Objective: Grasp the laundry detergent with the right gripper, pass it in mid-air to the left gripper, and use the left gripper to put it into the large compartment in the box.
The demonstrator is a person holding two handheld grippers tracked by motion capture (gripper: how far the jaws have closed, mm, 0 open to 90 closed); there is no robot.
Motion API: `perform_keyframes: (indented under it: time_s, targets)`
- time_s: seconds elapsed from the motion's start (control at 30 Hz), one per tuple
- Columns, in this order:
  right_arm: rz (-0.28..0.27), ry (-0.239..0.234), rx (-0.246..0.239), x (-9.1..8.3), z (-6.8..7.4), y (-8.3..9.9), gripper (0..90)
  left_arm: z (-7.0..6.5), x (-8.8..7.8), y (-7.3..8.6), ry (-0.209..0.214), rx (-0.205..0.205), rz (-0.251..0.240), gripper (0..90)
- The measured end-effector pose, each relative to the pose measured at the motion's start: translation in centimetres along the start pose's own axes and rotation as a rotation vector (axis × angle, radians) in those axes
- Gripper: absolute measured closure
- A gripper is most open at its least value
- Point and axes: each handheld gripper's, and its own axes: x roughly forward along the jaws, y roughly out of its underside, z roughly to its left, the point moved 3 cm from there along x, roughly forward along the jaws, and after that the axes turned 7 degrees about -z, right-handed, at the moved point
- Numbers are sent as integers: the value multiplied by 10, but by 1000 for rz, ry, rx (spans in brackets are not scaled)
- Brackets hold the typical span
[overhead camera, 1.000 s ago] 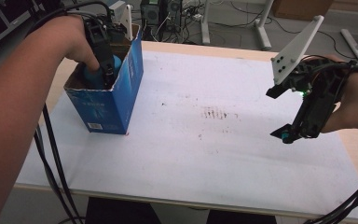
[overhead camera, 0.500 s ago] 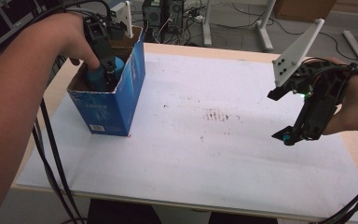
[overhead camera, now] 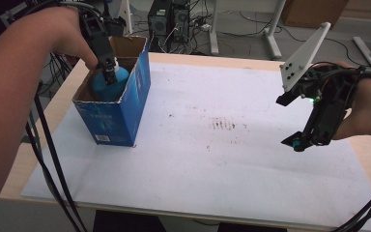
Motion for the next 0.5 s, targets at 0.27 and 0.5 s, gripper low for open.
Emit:
perform_keyframes:
  time_s: [0.27,0.5]
  targets:
    - [22,-1,-13,-5,-1,0,6,-10,-26,1,-18,25,1,213]
    - [42,-9,-13,-7,-3,-2,6,-36,-52,-7,-31,135,-28,133]
